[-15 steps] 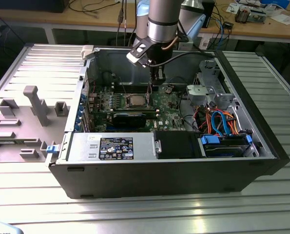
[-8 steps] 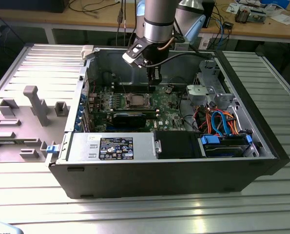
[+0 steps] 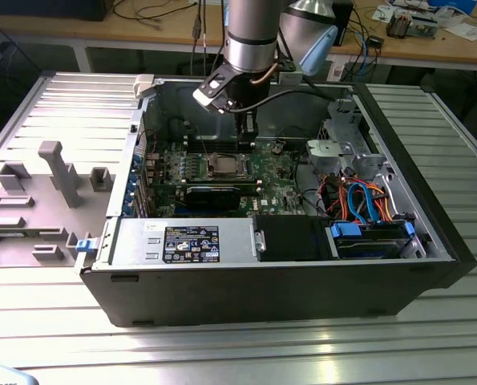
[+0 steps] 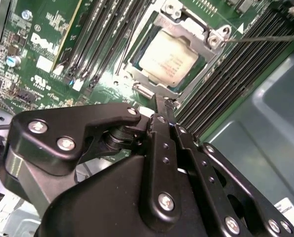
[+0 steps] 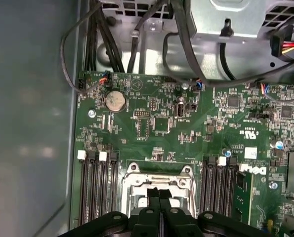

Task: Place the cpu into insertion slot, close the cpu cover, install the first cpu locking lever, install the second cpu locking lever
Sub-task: 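Close the cpu cover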

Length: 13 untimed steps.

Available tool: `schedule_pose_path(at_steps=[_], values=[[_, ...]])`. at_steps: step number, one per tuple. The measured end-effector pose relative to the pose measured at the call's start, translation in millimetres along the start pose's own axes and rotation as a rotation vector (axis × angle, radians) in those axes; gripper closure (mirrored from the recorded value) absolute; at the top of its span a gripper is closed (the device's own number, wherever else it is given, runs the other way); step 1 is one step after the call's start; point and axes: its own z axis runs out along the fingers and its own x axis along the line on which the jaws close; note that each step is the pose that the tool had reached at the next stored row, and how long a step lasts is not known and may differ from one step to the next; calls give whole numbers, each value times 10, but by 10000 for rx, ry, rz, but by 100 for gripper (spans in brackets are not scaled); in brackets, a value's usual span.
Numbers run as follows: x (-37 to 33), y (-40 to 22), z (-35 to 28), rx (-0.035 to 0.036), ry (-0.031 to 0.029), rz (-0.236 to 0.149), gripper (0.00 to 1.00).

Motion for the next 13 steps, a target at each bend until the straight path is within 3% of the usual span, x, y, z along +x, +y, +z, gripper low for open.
schedule_pose_path(at_steps=[13], values=[[17, -218, 63, -1, 2, 0, 89]])
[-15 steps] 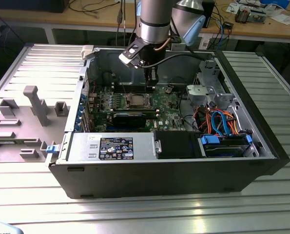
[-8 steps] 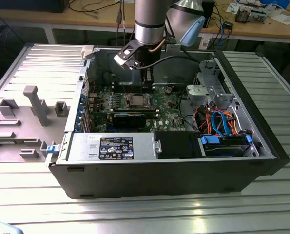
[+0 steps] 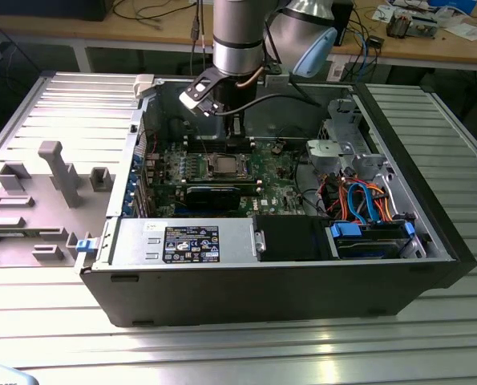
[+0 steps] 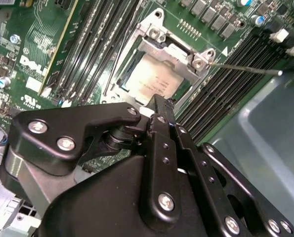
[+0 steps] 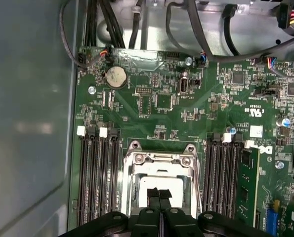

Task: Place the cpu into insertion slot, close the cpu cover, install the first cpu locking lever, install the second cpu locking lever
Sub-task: 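Close the cpu cover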

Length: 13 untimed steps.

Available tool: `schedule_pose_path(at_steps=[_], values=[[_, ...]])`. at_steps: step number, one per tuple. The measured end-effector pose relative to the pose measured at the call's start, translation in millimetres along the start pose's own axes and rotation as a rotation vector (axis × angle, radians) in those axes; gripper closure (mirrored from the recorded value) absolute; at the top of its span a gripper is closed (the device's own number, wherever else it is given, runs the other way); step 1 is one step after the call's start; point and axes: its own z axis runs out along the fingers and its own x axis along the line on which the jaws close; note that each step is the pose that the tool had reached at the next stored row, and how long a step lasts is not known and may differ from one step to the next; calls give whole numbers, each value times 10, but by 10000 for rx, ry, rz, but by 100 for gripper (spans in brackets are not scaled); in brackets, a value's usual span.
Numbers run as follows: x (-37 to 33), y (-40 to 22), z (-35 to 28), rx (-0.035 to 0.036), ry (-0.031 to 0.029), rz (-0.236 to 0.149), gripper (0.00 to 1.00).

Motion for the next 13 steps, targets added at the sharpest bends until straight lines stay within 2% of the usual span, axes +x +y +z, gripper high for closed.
schedule_pose_path(at_steps=[13], values=[[10, -105, 78, -1, 0, 0, 89]])
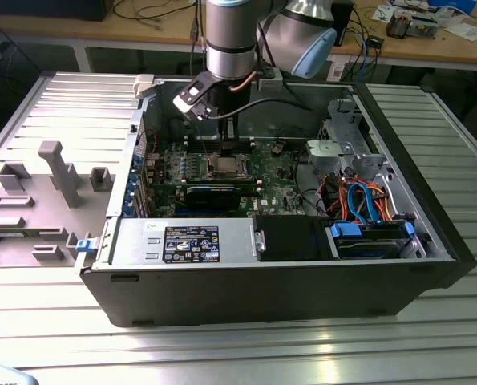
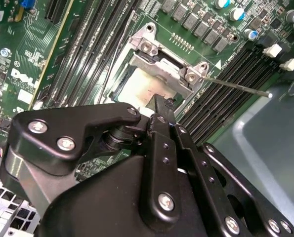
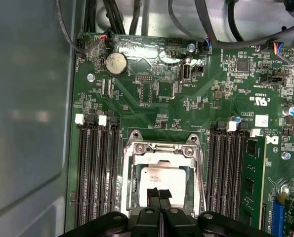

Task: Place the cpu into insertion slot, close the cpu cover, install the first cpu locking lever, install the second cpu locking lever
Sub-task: 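Close the cpu cover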

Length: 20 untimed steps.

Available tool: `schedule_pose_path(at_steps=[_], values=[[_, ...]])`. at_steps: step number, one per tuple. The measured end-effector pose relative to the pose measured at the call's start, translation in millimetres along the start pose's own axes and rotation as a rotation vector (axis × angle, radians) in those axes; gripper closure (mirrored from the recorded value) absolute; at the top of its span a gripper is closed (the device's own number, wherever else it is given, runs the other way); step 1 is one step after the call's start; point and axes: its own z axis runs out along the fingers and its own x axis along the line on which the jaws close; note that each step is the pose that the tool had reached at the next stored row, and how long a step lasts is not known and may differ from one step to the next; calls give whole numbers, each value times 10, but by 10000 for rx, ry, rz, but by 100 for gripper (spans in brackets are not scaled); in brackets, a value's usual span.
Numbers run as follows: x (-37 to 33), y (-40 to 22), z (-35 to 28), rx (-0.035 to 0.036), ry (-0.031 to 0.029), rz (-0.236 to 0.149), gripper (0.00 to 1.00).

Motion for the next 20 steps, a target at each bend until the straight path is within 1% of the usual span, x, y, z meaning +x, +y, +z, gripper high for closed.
schedule_pose_path(at_steps=[14, 18, 20], values=[[9, -93, 72, 0, 0, 0, 89], [12, -121, 113, 0, 0, 1, 89], [14, -137, 146, 1, 0, 0, 89]])
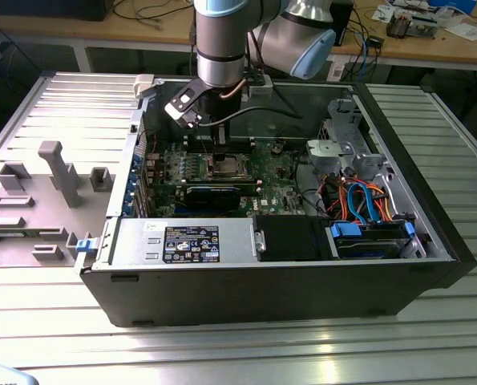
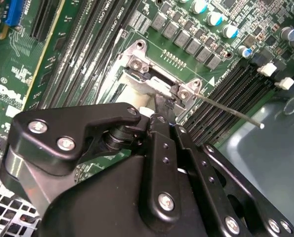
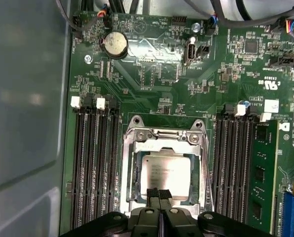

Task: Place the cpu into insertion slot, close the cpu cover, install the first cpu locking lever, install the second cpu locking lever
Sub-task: 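Close the cpu cover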

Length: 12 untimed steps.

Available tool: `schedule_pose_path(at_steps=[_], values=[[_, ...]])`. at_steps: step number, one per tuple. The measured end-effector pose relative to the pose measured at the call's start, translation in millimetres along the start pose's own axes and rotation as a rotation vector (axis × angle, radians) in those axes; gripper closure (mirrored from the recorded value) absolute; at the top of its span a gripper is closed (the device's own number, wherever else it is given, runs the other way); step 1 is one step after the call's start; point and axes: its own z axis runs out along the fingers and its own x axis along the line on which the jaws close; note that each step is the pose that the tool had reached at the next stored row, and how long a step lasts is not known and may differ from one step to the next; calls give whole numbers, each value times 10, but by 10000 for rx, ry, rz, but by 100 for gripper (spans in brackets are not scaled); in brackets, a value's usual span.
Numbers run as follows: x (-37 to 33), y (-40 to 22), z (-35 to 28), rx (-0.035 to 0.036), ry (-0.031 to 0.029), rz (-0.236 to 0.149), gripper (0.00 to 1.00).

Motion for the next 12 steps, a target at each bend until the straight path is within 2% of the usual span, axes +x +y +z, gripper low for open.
schedule_pose_path(at_steps=[5, 12], values=[[3, -20, 60, 1, -1, -2, 89], [3, -13, 75, 3, 0, 2, 89]])
